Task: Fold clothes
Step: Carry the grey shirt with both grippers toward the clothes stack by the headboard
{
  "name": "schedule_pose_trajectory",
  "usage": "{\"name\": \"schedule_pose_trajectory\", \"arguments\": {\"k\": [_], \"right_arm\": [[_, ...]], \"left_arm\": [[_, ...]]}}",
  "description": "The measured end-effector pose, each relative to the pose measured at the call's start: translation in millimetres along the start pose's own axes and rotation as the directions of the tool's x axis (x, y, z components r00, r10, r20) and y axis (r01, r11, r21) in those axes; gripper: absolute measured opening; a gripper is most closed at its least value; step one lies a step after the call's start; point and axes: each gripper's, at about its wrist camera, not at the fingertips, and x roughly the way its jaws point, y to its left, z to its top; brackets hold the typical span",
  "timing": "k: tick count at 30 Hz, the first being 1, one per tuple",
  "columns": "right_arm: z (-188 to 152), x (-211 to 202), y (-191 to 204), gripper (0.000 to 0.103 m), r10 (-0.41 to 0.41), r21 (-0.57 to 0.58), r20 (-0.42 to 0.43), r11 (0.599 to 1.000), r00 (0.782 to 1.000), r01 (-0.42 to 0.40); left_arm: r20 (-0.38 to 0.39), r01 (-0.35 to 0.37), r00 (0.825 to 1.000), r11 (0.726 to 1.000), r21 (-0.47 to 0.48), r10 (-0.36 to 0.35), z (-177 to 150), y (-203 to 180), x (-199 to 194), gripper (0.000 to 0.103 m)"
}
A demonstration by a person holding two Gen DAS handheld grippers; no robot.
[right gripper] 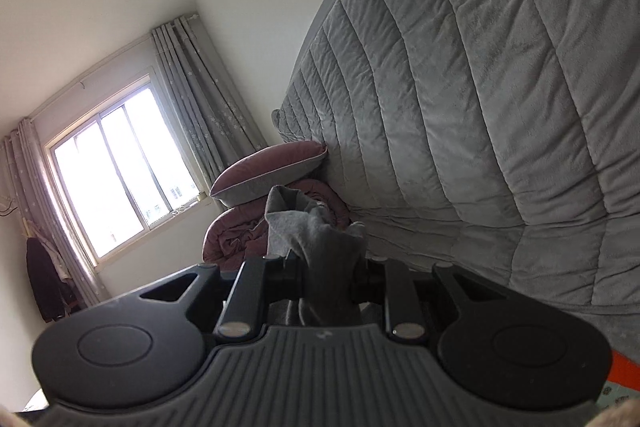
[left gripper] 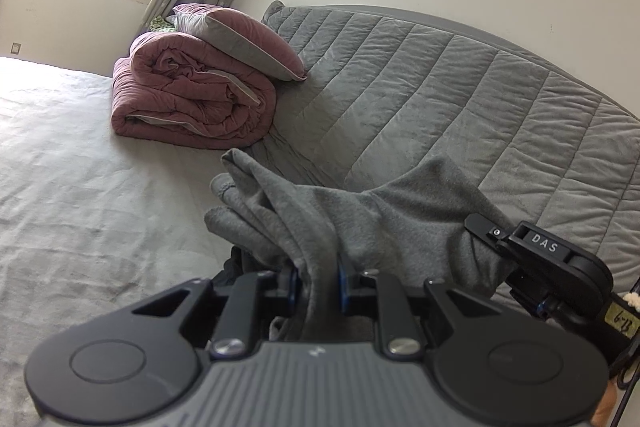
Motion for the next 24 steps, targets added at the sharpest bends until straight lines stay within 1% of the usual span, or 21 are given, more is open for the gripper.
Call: {"name": "schedule_pose_trajectory", "arguments": {"k": [5, 9, 13, 17, 19, 21, 24], "right_arm": [[-3, 0, -17, 0.023, -0.012, 0.071, -0.027, 0.997, 1.000, 0.014], [-8, 4, -31, 0.023, -0.026, 0.128, -0.077, 0.991, 0.997, 0.036], [-8, -2, -41, 0.023, 0.001, 0.190, -0.074, 0.982, 0.997, 0.013], [-8, -6, -47, 0.023, 0.023, 0.242, -0.066, 0.970, 0.998, -0.006], [-7, -8, -49, 0.023, 0.032, 0.260, -0.059, 0.966, 0.998, -0.015], [-5, -6, -49, 0.023, 0.017, 0.249, -0.072, 0.969, 0.997, 0.002], [-11, 0, -54, 0.024, -0.045, 0.226, -0.105, 0.972, 0.993, 0.068]], "left_arm": [[-0.016, -0.003, 1.000, 1.000, -0.001, 0.003, -8, 4, 8, 0.019], [-0.038, -0.016, 0.999, 1.000, -0.006, 0.015, -21, 6, 16, 0.019], [-0.020, -0.013, 1.000, 1.000, 0.000, 0.013, -22, 4, 17, 0.019], [0.015, -0.008, 1.000, 1.000, 0.016, 0.008, -22, -2, 14, 0.019], [0.018, -0.007, 1.000, 1.000, 0.026, 0.007, -25, -2, 13, 0.019], [0.002, -0.014, 1.000, 1.000, 0.024, 0.014, -29, 0, 18, 0.019], [-0.024, -0.027, 0.999, 1.000, 0.010, 0.027, -36, 5, 24, 0.021]]}}
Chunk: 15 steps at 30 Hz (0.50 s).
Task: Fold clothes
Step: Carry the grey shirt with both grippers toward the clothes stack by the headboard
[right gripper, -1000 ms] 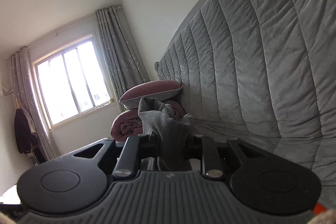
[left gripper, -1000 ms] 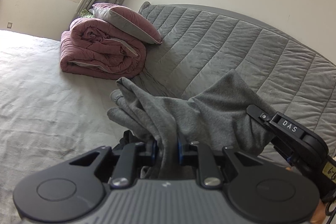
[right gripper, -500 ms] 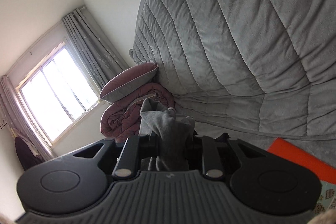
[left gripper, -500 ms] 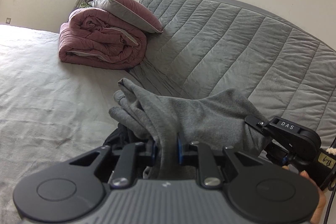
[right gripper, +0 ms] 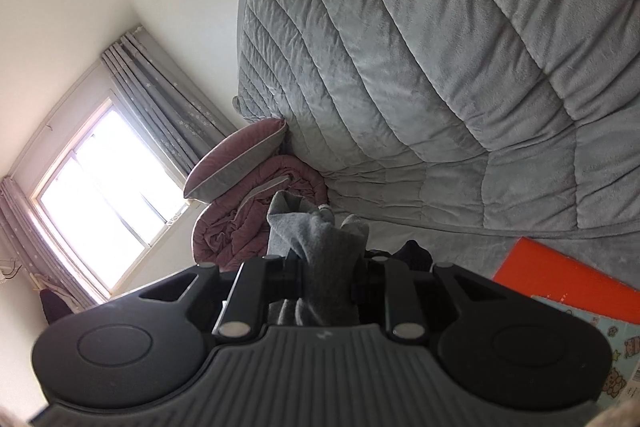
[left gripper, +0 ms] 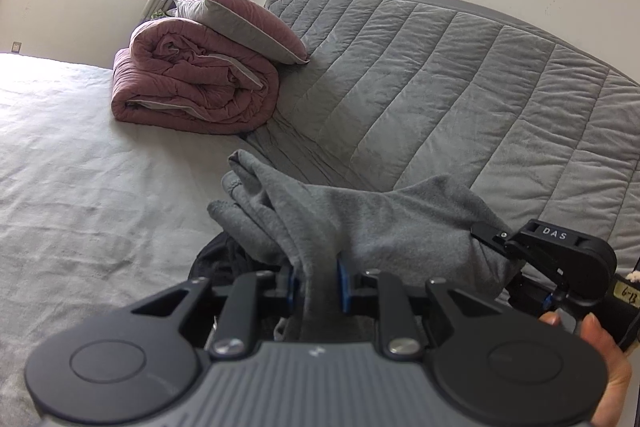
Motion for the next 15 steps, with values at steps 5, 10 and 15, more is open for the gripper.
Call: {"name": "schedule_pose_trajectory", "arguments": {"k": [5, 10, 15], "right_arm": [[0, -3, -13, 0.024, -0.003, 0.063, -0.011, 0.998, 1.000, 0.003], [2, -2, -15, 0.031, -0.035, 0.056, -0.036, 0.998, 0.999, 0.037], [4, -5, -18, 0.038, -0.071, 0.047, -0.039, 0.996, 0.997, 0.073]], "left_arm": [[0.008, -0.002, 1.000, 1.000, 0.023, 0.001, -2, -3, 1, 0.023], [0.017, -0.003, 1.000, 0.999, 0.033, 0.003, -3, -1, -1, 0.029], [0.028, 0.008, 1.000, 1.000, 0.009, -0.008, -1, 9, -4, 0.043]]}}
